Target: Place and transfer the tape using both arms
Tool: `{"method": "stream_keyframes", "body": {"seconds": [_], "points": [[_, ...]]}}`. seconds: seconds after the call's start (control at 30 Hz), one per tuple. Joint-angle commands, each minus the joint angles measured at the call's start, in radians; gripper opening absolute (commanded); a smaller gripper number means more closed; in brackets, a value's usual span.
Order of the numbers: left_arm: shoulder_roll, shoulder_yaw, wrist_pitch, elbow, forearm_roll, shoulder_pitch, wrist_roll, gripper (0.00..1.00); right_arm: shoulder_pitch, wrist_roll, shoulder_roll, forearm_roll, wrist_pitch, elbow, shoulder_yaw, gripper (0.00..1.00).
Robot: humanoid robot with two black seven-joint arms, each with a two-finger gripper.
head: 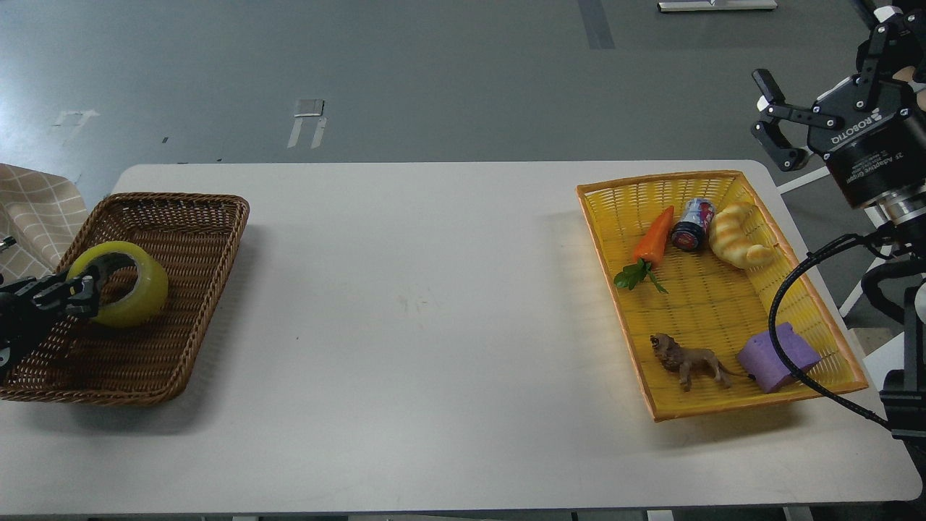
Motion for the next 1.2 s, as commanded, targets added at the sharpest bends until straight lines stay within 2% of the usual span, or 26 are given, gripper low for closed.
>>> {"method": "stream_keyframes", "body": {"seconds": [0.0,0.03,0.1,0.13,0.17,0.37,0.47,0.7,0.83,1.0,1.17], "points": [[-0.014,0.000,0.013,0.024,-0.002,0.000,-0.036,0.18,-0.005,0.000,-0.001,0.000,0.000,0.002,0.000,1.00],[-0.014,0.000,0.013,0.024,-0.002,0.000,-0.039,0.25,-0.008,0.000,-0.001,0.000,0.000,0.002,0.000,1.00],[-0.014,-0.003,0.013,0.024,-0.003,0.000,-0.041,0.51,-0.008,0.000,-0.001,0.000,0.000,0.002,0.000,1.00],[-0.014,-0.003,0.013,0.024,-0.006,-0.001,-0.042,0.58,-0.008,0.000,-0.001,0.000,0.000,0.002,0.000,1.00],[-0.016,-0.003,0.013,0.024,-0.018,-0.003,-0.044,0.71,-0.008,0.000,-0.001,0.000,0.000,0.002,0.000,1.00],[-0.014,-0.003,0.012,0.026,-0.089,-0.003,-0.091,0.92,-0.011,0.000,0.001,0.000,0.000,0.002,0.000,1.00],[-0.014,-0.003,0.012,0.027,-0.094,-0.004,-0.106,0.96,-0.011,0.002,0.001,0.000,0.000,0.000,0.000,1.00],[-0.014,-0.008,0.010,0.021,-0.299,-0.026,-0.113,0.98,-0.011,0.002,0.002,0.000,0.000,0.000,0.002,1.00],[-0.022,-0.008,0.006,0.020,-0.597,-0.114,-0.113,0.98,-0.009,0.002,0.001,0.000,0.000,0.002,0.003,1.00],[-0.059,-0.008,0.003,0.009,-0.823,-0.199,-0.110,0.98,-0.009,0.002,0.002,0.001,0.000,0.000,0.003,1.00],[-0.094,-0.022,0.001,-0.095,-0.865,-0.247,-0.102,0.98,-0.011,0.002,0.009,0.000,0.000,0.000,0.000,1.00]]}}
